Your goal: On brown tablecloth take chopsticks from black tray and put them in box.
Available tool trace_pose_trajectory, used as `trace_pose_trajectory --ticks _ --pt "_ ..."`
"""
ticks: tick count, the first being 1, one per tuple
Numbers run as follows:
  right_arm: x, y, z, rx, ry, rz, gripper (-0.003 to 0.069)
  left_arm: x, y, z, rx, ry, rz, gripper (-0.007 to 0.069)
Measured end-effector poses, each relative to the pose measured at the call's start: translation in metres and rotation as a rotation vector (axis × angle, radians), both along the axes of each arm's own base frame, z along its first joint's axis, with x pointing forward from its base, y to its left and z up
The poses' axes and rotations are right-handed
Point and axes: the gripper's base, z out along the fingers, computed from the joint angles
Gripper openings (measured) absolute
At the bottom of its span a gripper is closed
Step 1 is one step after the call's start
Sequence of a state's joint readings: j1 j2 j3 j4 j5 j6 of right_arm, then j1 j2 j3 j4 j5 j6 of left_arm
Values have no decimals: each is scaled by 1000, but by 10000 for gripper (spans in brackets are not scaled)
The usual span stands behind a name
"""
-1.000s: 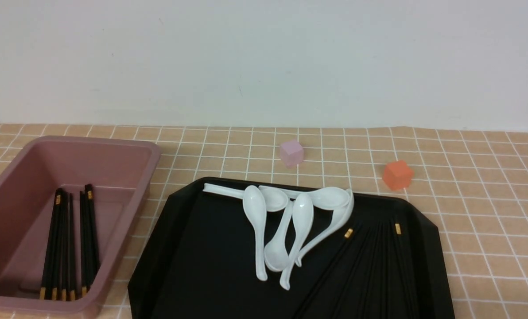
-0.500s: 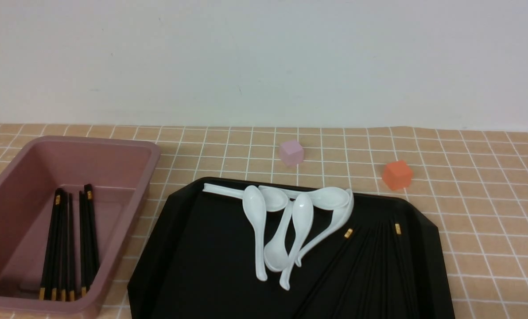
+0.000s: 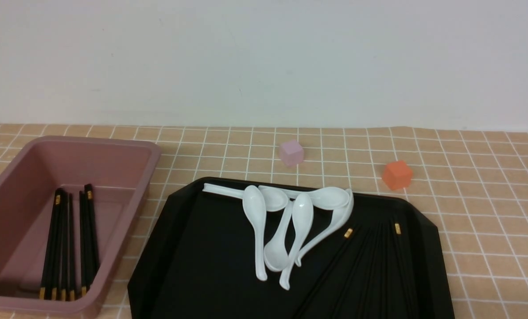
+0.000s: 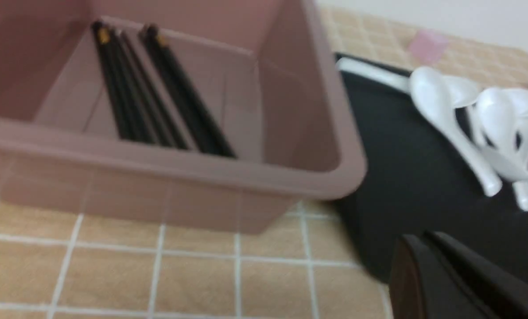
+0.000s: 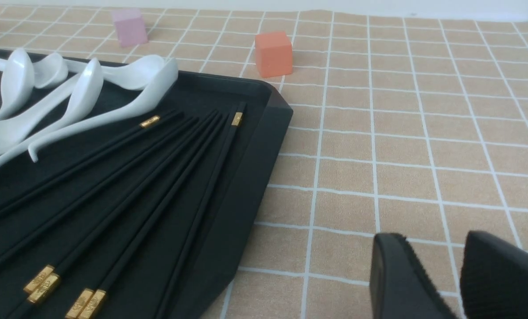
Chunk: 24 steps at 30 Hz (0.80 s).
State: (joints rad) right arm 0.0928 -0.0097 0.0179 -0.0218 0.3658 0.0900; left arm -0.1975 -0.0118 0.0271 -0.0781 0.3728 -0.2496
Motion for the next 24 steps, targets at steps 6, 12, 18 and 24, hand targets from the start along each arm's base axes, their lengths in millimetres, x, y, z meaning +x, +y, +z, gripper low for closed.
trace_pose_trajectory --ticks 6,12,18,24 --pt "0 0 0 0 0 0 240 0 0 -1 1 7 4 -2" --pt "0 0 0 -1 0 0 240 1 5 -1 2 7 95 1" --pt "0 0 0 0 0 0 240 1 6 -1 2 7 118 6" --pt "0 0 0 0 0 0 240 1 6 -1 1 7 118 8"
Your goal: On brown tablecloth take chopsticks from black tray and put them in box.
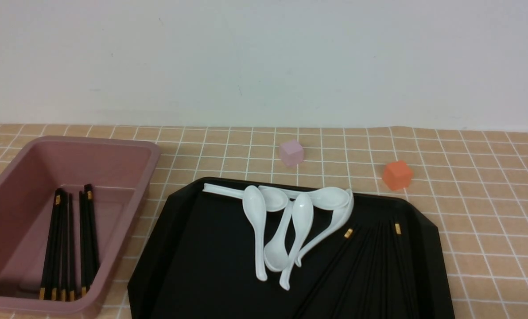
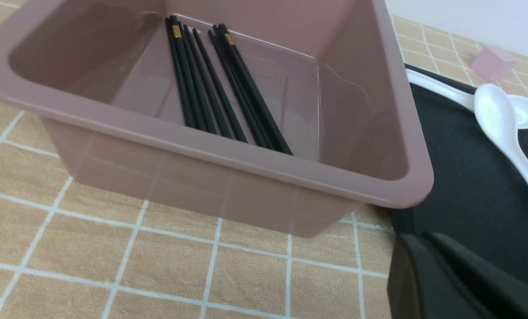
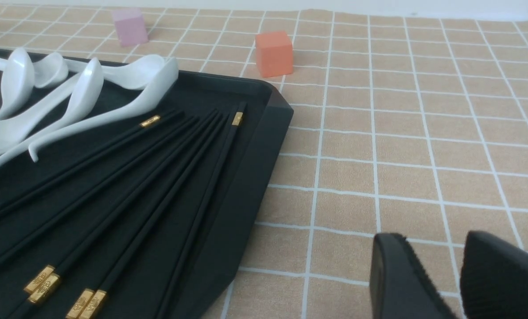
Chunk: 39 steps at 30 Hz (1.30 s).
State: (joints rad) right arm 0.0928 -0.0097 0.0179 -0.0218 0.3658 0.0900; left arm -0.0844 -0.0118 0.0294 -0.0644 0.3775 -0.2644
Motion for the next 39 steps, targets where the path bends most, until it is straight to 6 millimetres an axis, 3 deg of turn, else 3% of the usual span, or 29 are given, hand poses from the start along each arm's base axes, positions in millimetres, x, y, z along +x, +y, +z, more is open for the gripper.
trace_pose_trajectory --ticks 39 --pt "0 0 0 0 0 0 240 0 0 0 -2 0 0 48"
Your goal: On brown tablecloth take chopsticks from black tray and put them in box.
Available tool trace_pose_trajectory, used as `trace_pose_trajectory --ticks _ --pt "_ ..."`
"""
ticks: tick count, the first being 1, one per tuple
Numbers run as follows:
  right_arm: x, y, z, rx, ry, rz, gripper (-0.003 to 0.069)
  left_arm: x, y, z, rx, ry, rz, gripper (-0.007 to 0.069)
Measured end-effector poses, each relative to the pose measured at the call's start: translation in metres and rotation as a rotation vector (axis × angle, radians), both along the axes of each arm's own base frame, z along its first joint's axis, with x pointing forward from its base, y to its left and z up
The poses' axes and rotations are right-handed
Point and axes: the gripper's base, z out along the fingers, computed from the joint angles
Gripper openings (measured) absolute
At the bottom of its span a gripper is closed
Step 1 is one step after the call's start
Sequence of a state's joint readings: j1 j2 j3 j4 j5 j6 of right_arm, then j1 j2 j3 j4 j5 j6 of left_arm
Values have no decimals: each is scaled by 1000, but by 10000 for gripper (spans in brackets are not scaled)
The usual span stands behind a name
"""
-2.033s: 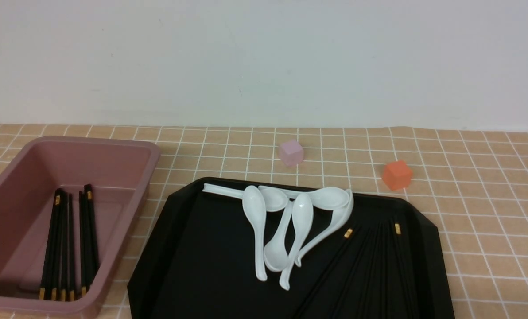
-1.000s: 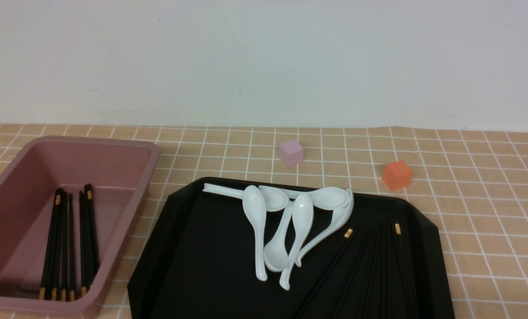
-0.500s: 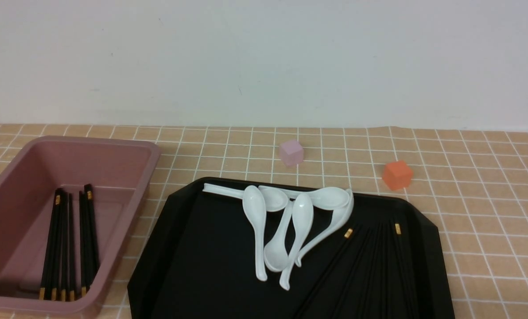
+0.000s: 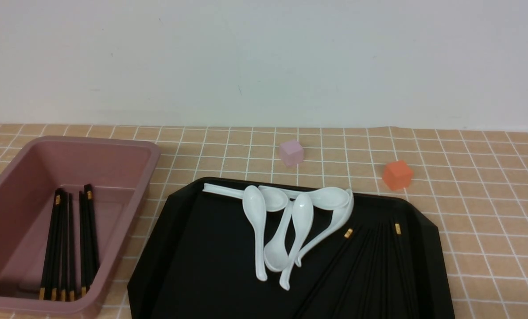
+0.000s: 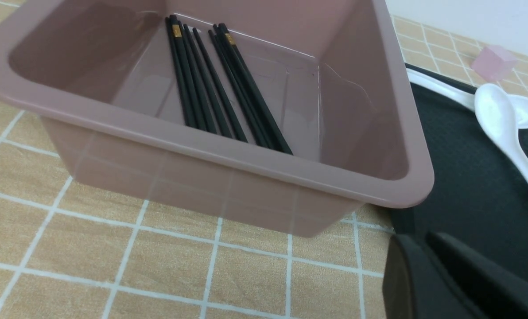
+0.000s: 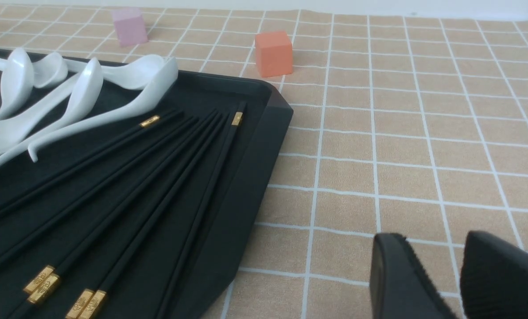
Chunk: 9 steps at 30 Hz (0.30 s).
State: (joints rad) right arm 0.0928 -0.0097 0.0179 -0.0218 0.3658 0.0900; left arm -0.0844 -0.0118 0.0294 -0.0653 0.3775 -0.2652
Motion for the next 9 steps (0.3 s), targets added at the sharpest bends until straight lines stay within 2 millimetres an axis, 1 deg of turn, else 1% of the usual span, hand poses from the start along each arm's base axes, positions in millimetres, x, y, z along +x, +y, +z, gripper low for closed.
trace_pose_trajectory --ticks 9 --pt "0 0 0 -1 0 0 240 0 0 0 0 0 0 54"
